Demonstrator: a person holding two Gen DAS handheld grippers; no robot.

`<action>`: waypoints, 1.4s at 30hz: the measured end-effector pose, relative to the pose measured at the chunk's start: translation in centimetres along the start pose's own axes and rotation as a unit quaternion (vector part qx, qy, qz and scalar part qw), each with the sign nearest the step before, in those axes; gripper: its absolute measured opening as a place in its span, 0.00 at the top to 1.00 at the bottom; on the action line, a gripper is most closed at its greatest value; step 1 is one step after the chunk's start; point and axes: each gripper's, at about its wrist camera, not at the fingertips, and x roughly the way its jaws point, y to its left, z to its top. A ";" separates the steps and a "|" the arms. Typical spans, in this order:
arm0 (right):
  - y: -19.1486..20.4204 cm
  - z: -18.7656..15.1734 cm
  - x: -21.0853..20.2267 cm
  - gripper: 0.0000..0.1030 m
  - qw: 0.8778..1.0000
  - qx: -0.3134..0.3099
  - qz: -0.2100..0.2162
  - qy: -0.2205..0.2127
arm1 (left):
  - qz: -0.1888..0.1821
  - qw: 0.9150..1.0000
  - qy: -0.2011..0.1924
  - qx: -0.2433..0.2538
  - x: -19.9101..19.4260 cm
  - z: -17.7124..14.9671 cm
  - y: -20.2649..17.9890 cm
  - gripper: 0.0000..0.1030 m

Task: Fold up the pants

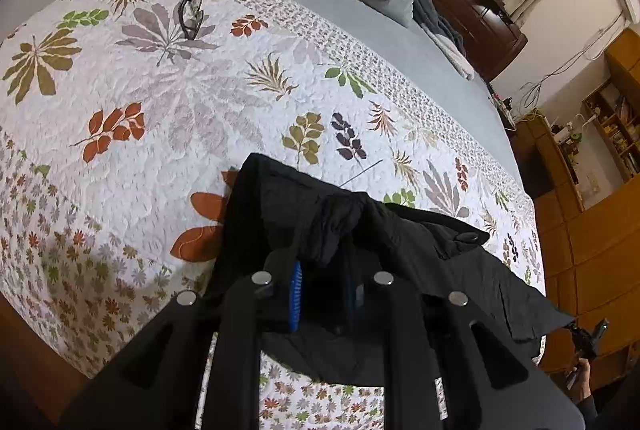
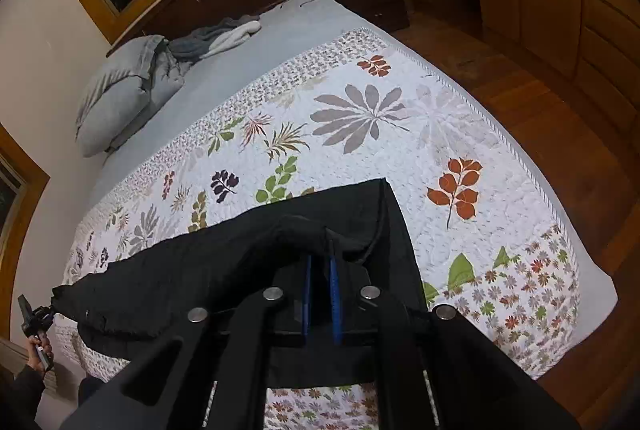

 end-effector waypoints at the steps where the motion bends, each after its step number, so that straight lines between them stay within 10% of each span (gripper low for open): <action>1: -0.1 -0.2 0.0 0.92 1.000 0.001 -0.001 0.001 | 0.003 1.000 0.003 0.001 0.1 -0.2 0.2 0.84; 15: -1.4 -3.2 0.1 0.90 0.999 0.009 -0.029 0.025 | 0.101 0.993 0.047 0.042 1.3 -2.6 1.4 0.61; 18: -1.7 -3.7 0.0 0.81 0.999 0.014 -0.039 0.028 | 0.159 0.983 0.063 0.059 1.7 -3.3 2.0 0.37; 24: -4.0 -5.4 -1.0 0.43 0.995 0.069 -0.070 0.035 | 0.250 0.967 0.039 0.007 -1.3 -4.2 4.1 0.28; 31: -6.7 -10.4 -2.2 0.38 0.974 0.223 0.037 0.018 | 0.060 0.995 -0.026 -0.071 -3.2 -7.2 -0.2 0.12; 42: -4.9 -15.9 0.1 0.36 0.950 0.290 0.110 0.029 | 0.032 0.992 0.003 -0.124 2.8 -7.6 -2.0 0.15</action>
